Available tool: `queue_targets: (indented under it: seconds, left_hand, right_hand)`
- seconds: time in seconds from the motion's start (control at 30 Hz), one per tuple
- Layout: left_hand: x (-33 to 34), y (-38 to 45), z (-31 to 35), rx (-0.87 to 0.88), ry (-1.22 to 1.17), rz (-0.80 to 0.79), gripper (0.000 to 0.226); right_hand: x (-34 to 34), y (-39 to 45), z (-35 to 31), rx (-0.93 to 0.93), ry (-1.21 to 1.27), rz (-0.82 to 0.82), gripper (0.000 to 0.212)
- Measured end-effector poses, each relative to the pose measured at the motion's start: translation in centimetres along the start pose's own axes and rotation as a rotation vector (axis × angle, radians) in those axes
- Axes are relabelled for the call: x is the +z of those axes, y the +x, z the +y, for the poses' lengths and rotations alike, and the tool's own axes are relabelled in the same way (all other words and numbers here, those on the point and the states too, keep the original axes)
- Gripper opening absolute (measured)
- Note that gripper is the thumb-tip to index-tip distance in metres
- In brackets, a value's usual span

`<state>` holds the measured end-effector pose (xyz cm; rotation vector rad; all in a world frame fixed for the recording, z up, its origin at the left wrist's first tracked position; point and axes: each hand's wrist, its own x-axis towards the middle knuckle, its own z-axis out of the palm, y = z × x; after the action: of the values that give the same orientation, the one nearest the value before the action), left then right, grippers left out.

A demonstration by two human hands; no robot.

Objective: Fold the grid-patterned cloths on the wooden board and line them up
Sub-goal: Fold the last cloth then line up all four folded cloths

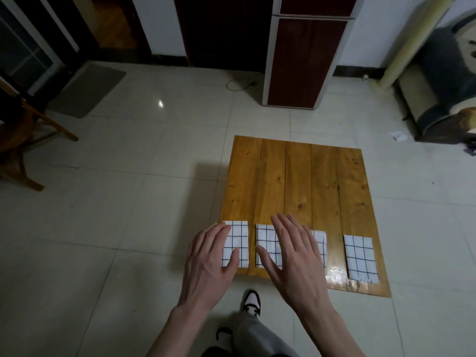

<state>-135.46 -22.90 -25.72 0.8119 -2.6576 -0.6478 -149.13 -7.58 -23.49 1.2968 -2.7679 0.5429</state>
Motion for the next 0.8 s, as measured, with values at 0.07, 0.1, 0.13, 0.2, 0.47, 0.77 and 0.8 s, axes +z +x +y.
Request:
queue_targets:
  seconds: [0.07,0.1,0.13,0.2,0.47,0.77,0.8]
  left_hand:
    - [0.4,0.1,-0.3,-0.021,0.013,-0.004,0.054]
    - [0.8,0.2,-0.5,-0.031,0.024,-0.002,0.054]
    - [1.1,0.5,-0.8,-0.042,0.028,-0.008,0.054]
    - [1.9,1.0,-1.4,-0.066,0.029,-0.017,0.054]
    - [6.3,3.6,-4.5,-0.066,-0.011,-0.097,0.054]
    - [15.2,4.5,-12.3,-0.071,-0.047,-0.158,0.051]
    - [16.5,4.5,-13.4,-0.059,-0.047,-0.169,0.051]
  right_hand:
    - [0.9,0.2,0.2,-0.008,0.008,-0.024,0.069]
    - [1.5,0.4,0.4,-0.013,0.014,-0.034,0.069]
    - [2.2,0.5,0.5,-0.014,0.021,-0.049,0.070]
    - [3.4,0.7,0.9,-0.023,0.027,-0.078,0.070]
    - [8.6,1.6,1.8,0.041,0.042,-0.160,0.069]
    - [19.2,2.0,3.2,0.109,0.027,-0.229,0.067]
    - [20.8,2.0,3.5,0.118,0.024,-0.232,0.067]
